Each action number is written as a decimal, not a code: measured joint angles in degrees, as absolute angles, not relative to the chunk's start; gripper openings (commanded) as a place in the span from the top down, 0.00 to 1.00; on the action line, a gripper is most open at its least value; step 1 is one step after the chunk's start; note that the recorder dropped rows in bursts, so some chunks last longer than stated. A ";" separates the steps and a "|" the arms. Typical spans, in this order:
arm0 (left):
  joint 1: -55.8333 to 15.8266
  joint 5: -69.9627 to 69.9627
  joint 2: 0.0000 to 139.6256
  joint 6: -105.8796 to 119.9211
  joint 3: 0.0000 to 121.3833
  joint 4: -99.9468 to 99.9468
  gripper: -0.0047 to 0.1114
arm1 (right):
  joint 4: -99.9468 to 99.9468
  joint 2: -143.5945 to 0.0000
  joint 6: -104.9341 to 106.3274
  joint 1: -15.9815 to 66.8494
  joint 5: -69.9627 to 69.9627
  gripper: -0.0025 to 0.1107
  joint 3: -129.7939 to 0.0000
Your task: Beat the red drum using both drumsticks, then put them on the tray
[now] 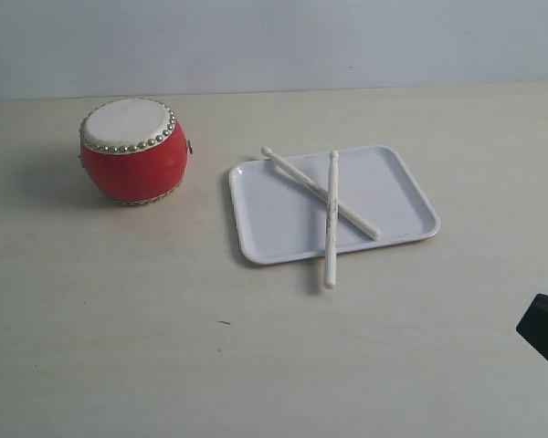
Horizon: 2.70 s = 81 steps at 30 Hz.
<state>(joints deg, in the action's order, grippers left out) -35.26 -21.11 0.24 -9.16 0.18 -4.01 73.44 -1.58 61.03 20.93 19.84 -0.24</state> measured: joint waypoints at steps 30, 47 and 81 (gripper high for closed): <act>-6.88 -21.11 0.24 -13.46 0.18 -4.89 0.96 | 73.44 -1.58 61.03 20.93 19.84 0.98 -0.24; -6.88 -21.11 0.24 -0.82 0.18 4.84 0.96 | 73.44 -1.58 61.03 20.93 19.84 0.98 -0.24; -2.37 -21.11 0.24 -0.56 0.18 4.84 0.96 | 73.44 -1.58 61.03 20.93 19.84 0.98 -0.24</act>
